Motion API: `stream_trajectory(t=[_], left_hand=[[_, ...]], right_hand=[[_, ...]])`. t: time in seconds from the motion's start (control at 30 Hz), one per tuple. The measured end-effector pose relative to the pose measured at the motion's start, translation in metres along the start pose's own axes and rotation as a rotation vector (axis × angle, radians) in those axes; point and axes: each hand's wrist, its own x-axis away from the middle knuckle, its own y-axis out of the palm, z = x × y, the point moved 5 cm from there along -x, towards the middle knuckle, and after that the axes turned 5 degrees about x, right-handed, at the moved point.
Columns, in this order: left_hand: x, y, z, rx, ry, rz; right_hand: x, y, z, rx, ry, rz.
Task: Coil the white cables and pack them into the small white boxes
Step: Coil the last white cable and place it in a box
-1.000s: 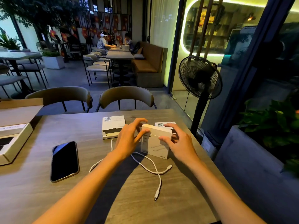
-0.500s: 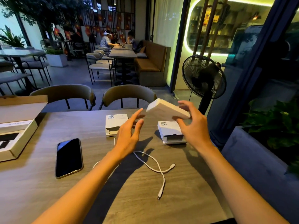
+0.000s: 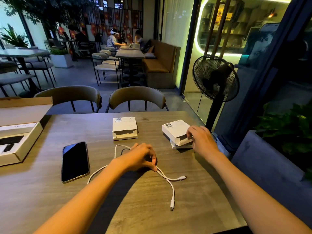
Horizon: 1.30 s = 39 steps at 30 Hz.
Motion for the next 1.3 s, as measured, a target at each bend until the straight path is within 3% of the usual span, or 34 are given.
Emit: stream_trajectory(t=[0.1,0.23,0.33,0.4,0.43,0.53,0.7,0.8,0.87,0.93,1.03,1.13,1.2,1.3], left_hand=[[0.004,-0.008,0.006,0.176,0.061,0.094],[0.001,-0.014,0.007,0.391,0.032,0.176],[-0.005,-0.021,0.011,0.438,0.062,0.273],[-0.006,-0.026,0.015,0.445,0.088,0.326],[-0.006,-0.028,0.017,0.468,0.092,0.351],[-0.002,-0.035,0.019,0.583,0.072,0.411],[0.007,-0.038,0.002,0.589,-0.029,0.357],[0.012,-0.038,0.003,0.659,-0.022,0.325],[0.014,-0.042,0.005,0.785,-0.038,0.342],[0.013,-0.05,0.009,0.904,-0.062,0.386],[0.011,-0.066,0.018,0.871,-0.083,0.468],[0.009,-0.076,0.037,0.72,-0.041,0.463],[0.006,-0.079,0.051,0.682,-0.011,0.416],[0.005,-0.084,0.067,0.717,0.045,0.396]], right_hand=[[0.008,-0.002,-0.004,-0.011,0.028,-0.113],[0.009,-0.015,-0.029,-0.23,-0.039,0.028],[0.012,-0.004,-0.064,-0.558,-0.003,-0.299],[0.016,0.0,-0.08,-0.531,-0.057,-0.487],[0.015,-0.003,-0.083,-0.479,-0.096,-0.497],[0.003,-0.019,-0.076,-0.438,-0.096,-0.364],[-0.016,-0.07,-0.027,-0.73,0.173,0.34],[-0.016,-0.081,0.002,-0.677,0.313,0.486],[-0.019,-0.071,0.014,-0.523,0.39,0.381],[-0.019,-0.053,0.017,-0.308,0.407,0.145],[-0.013,-0.04,0.006,-0.012,0.346,-0.094],[-0.011,-0.049,-0.021,0.178,0.275,-0.057],[-0.009,-0.062,-0.049,0.116,0.14,0.02],[-0.005,-0.062,-0.088,-0.116,-0.131,-0.062]])
